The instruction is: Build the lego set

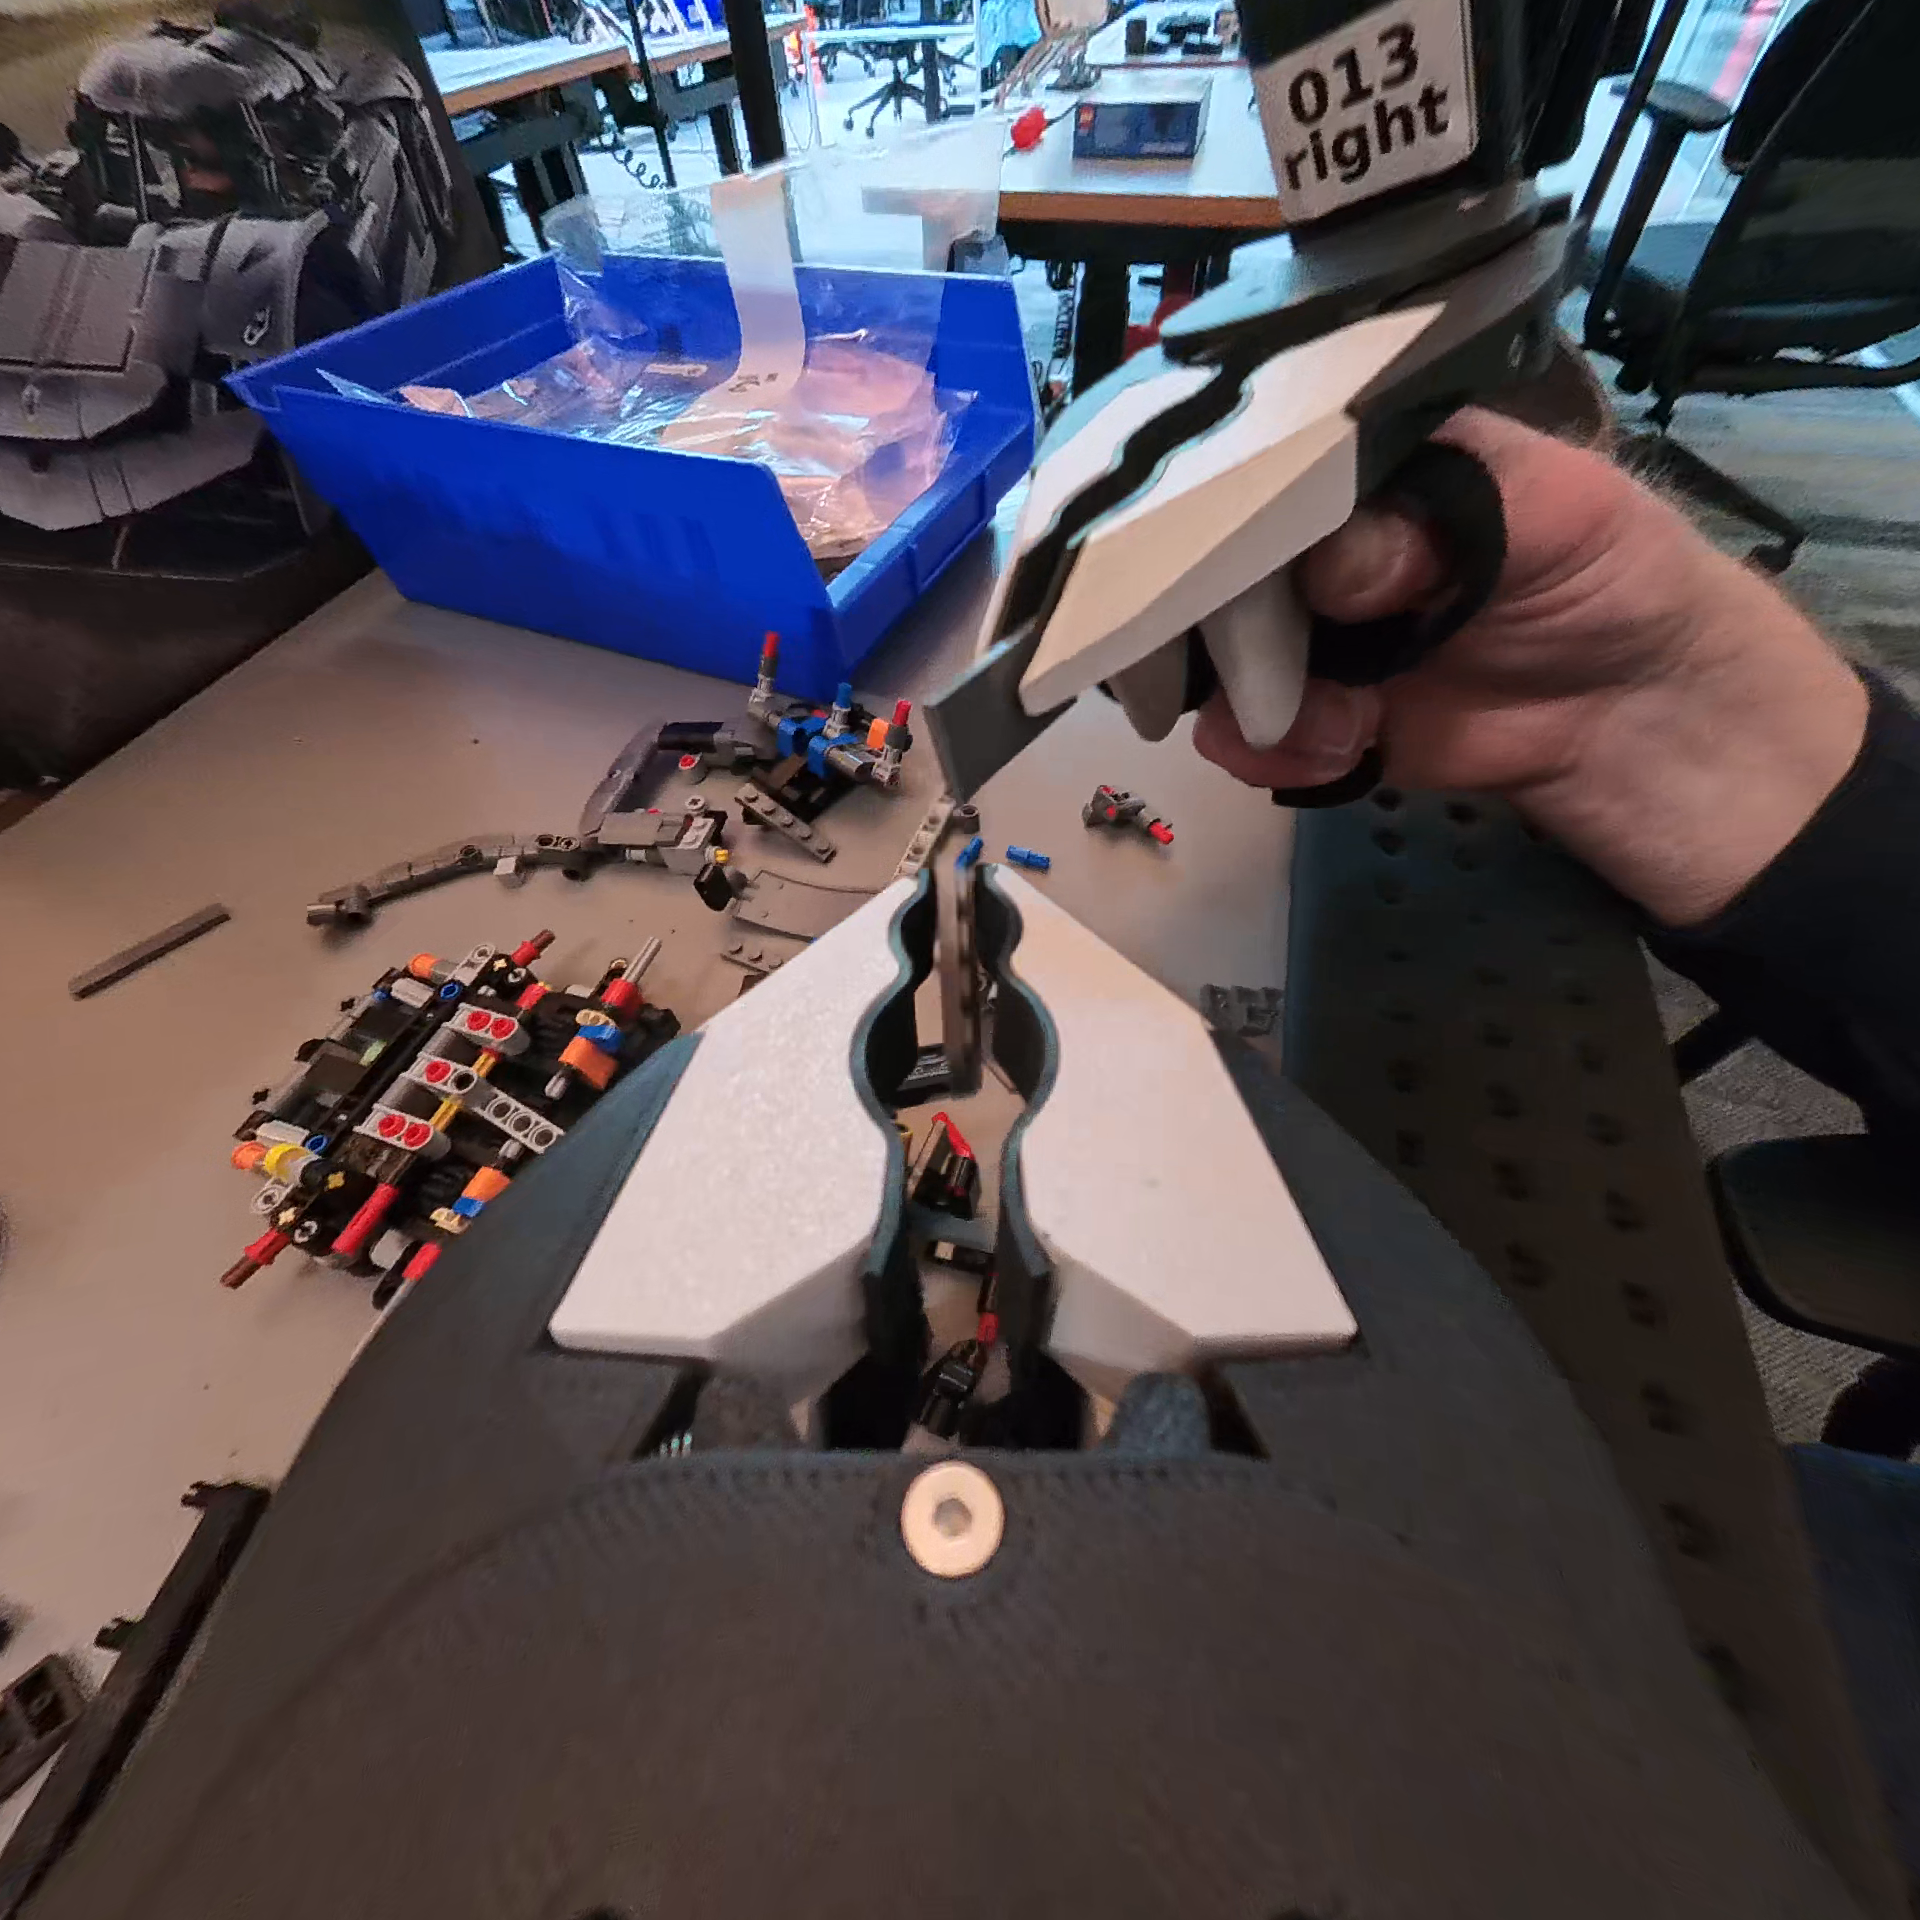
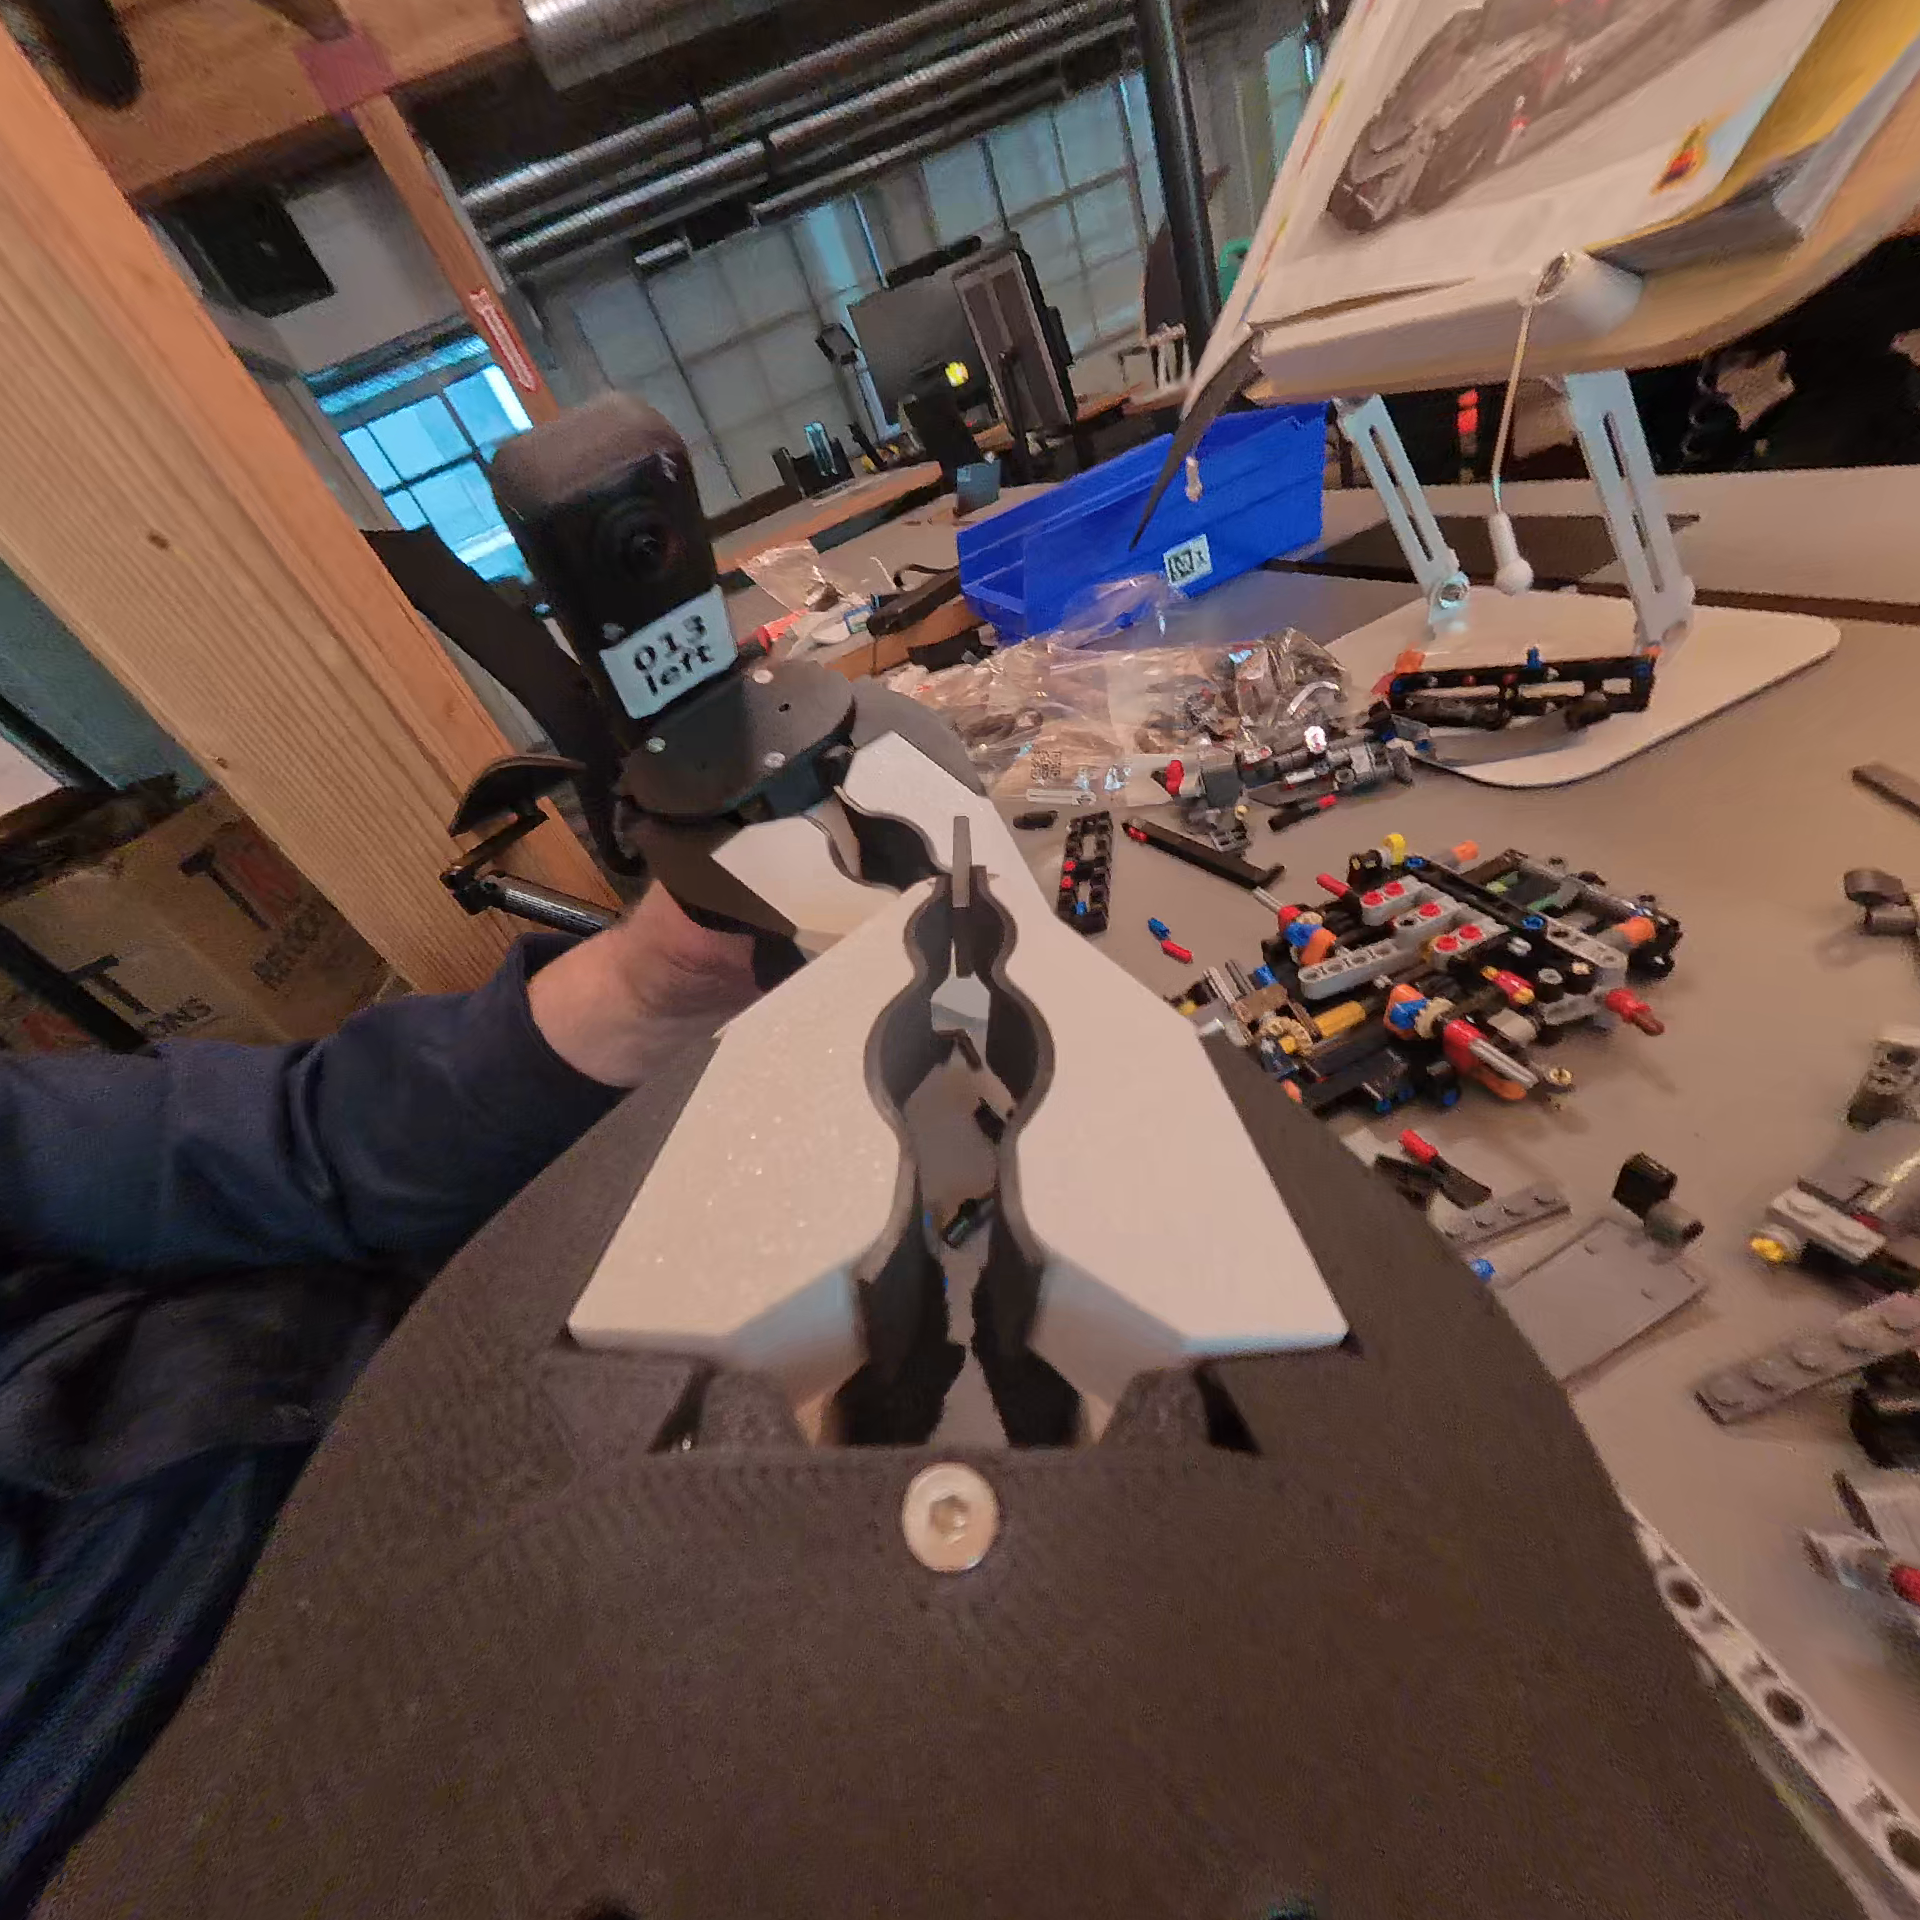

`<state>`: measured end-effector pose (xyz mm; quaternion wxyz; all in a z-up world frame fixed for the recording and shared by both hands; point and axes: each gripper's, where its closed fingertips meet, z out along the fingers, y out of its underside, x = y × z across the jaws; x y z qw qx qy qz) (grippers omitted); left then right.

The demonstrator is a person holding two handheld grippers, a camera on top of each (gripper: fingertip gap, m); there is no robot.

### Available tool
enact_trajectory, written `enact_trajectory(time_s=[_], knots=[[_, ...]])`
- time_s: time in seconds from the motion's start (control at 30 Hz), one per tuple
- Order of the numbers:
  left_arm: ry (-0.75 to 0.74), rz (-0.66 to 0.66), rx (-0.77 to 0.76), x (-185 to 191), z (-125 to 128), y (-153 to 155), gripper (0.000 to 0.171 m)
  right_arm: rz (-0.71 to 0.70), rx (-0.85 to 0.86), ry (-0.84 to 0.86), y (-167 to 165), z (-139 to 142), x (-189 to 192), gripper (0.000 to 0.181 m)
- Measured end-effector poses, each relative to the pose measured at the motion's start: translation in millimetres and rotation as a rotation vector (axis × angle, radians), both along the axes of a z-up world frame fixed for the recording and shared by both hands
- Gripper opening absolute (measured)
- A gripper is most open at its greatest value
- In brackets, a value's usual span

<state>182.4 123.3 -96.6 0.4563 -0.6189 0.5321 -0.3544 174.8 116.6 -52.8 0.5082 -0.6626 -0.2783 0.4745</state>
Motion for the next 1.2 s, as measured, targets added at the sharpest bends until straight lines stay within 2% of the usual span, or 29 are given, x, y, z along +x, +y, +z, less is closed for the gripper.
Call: enact_trajectory(time_s=[0.13, 0.23, 0.43, 0.53, 0.77, 0.87, 1.0, 1.13, 1.2], knots=[[-0.016, 0.010, -0.012, -2.9, 2.4, 2.6, 0.000, -0.038, -0.007, -0.066, 4.9, -9.4, 5.5, 0.000], [0.015, 0.030, -0.008, -3.5, -3.1, 5.7, 0.000, -0.120, -0.036, -0.241, 15.5, -36.7, 16.9, 0.000], [0.043, 0.039, -0.001, -3.8, -7.9, 7.4, 0.000, -0.137, -0.102, -0.438, 18.3, -72.8, 26.0, 0.000], [0.089, 0.046, 0.032, -3.0, -14.3, 8.1, 0.000, -0.148, -0.106, -0.486, 19.4, -80.0, 28.9, 0.000], [0.079, 0.049, 0.024, -3.7, -13.0, 9.2, 0.000, -0.232, -0.028, -0.598, 23.0, -74.7, 43.2, 0.026], [0.074, 0.052, 0.016, -4.4, -12.7, 10.2, 0.000, -0.144, 0.016, -0.673, 6.6, -76.5, 37.4, 0.016], [0.083, 0.049, 0.018, -3.3, -14.5, 9.8, 0.000, 0.049, -0.011, -0.825, -21.0, -108.5, 24.8, 0.018], [0.085, 0.048, 0.021, -3.3, -14.7, 9.8, 0.000, 0.138, 0.016, -0.920, -29.3, -127.9, 15.0, 0.022], [0.084, 0.047, 0.017, -3.3, -14.7, 9.9, 0.000, 0.139, 0.028, -0.961, -28.3, -133.0, 13.4, 0.024]])
